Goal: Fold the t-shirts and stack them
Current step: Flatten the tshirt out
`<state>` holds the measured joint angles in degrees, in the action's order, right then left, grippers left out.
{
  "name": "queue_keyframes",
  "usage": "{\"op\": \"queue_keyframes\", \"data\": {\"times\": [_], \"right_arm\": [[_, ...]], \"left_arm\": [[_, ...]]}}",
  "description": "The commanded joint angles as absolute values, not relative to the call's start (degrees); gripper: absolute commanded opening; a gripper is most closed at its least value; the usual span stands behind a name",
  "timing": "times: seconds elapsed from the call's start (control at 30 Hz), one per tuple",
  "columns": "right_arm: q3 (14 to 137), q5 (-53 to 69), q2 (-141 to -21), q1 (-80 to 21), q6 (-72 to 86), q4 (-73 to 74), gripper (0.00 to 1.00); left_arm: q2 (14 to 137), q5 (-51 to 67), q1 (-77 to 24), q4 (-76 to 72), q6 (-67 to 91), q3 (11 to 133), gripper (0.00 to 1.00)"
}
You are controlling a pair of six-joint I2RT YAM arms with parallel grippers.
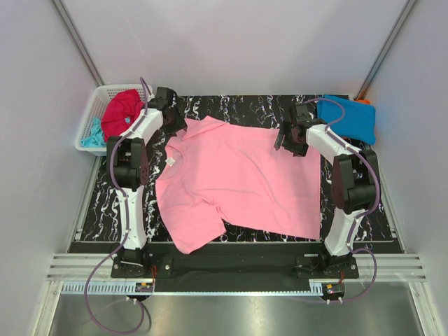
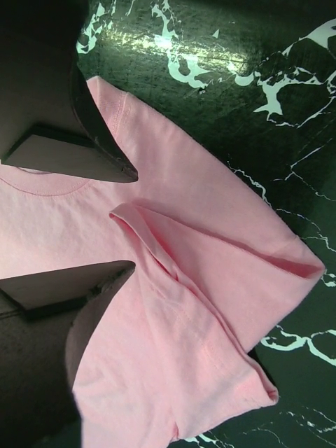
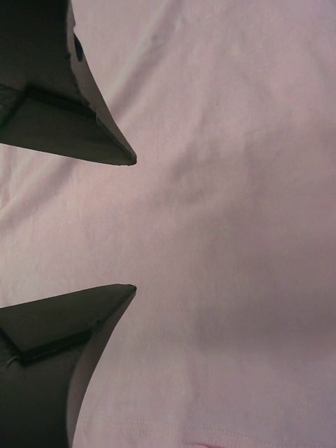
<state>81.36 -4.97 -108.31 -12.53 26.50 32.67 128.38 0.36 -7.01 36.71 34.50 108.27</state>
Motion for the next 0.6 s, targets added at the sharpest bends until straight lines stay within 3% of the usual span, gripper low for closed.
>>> {"op": "queue_keyframes", "data": {"times": [0.0,0.17,0.57], "right_arm": [[83.06,-6.77,-108.81,-12.74,27.6,31.9,0.75],[83.14,-7.03,-108.9,-12.74,28.04,32.08,0.75],[83.32,-7.82,-108.9,-12.74,28.83,32.43,0.75]], "left_arm": [[128.58,2.55,-6.77,35.95,33.93,108.11,0.5],[129.28,3.43,-6.77,35.95,33.93,107.93,0.4],[129.73,4.92,-7.21,36.3,33.84,107.05,0.4]]}}
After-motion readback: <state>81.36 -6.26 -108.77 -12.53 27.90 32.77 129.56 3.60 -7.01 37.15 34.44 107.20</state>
